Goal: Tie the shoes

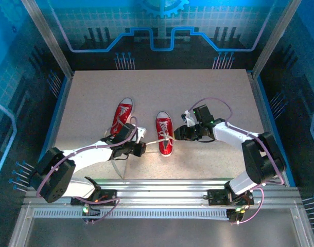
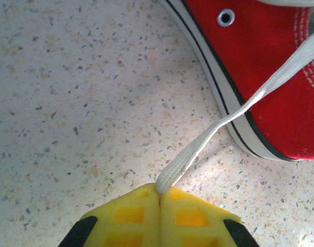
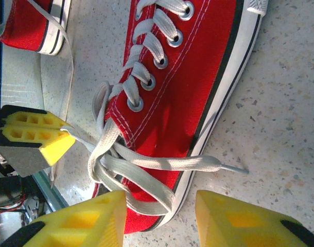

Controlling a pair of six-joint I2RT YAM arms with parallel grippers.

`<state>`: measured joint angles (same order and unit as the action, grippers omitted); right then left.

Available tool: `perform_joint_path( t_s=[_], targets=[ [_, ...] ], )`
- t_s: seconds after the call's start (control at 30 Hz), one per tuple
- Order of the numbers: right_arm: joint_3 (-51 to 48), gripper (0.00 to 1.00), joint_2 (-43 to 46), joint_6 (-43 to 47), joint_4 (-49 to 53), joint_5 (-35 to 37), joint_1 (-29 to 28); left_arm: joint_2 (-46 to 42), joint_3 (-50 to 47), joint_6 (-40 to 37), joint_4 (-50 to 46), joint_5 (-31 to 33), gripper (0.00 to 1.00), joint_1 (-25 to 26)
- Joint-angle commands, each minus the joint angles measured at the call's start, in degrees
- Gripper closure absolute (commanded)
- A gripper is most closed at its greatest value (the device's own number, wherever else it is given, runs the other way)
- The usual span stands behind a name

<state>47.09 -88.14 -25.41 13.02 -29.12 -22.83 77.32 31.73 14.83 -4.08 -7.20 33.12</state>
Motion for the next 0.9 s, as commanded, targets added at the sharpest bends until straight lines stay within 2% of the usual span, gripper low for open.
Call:
perform_joint_path(
  t_s=[0.0, 0.1, 0.17, 0.23, 0.3, 0.37, 0.47, 0.5, 0.53, 0.6, 0.67, 0.73, 0.87],
  targets=[
    [-1.5, 0.6, -0.5, -1.3, -1.7, -1.2, -0.2, -0.6, -1.3, 3.0, -1.1, 1.0, 0.97, -0.8],
    [-2.4, 0.6, -0.3, -1.9, -2.8, -1.5, -0.5, -0.2, -1.6, 3.8, -0.4, 0.5, 0.95, -1.2],
    [-3.1, 0.6, -0.4, -2.6, -3.7, -1.7, -0.8, -0.4, -1.4, 2.9, 0.7, -0.7, 0.85, -1.1],
    [-3.7, 0.6, -0.7, -3.2, -4.6, -1.8, -1.0, -1.3, -0.7, 2.0, 1.2, -1.2, 0.63, -1.4],
    [-4.3, 0.6, -0.8, -3.7, -5.3, -1.9, -1.0, -2.7, -0.2, 0.7, 2.4, -3.1, 0.55, -2.4],
    [-4.8, 0.6, -0.9, -3.9, -6.0, -2.1, -1.1, -3.9, 0.7, -2.8, 3.9, -5.5, 0.52, -3.3],
    [-5.4, 0.59, -1.4, -4.6, -7.6, -2.9, -1.3, -5.7, 0.8, -14.8, 8.6, -10.3, 0.5, -3.3],
    [-5.5, 0.59, -1.6, -5.0, -8.2, -3.1, -1.6, -6.0, 0.5, -19.2, 10.6, -11.2, 0.44, -3.4],
    [-5.7, 0.6, -1.7, -5.3, -8.8, -3.2, -1.8, -5.9, 0.4, -21.3, 13.8, -12.1, 0.4, -4.0],
    [-5.7, 0.6, -1.9, -5.4, -9.1, -3.5, -2.3, -3.9, 1.7, -26.0, 17.8, -17.5, 0.38, -6.3],
    [-5.9, 0.59, -1.6, -5.5, -9.2, -3.3, -2.8, -0.7, 7.0, -32.7, 13.1, -19.9, 0.37, -6.8],
    [-6.9, 0.59, 0.2, -4.9, -9.6, -2.6, -2.8, 3.4, 14.5, -41.6, 3.2, -21.2, 0.36, -6.8],
    [-6.1, 0.55, 4.7, 4.5, -3.3, 2.0, -2.8, 10.3, 24.2, -59.8, -10.6, -24.1, 0.29, -7.7]
  ],
)
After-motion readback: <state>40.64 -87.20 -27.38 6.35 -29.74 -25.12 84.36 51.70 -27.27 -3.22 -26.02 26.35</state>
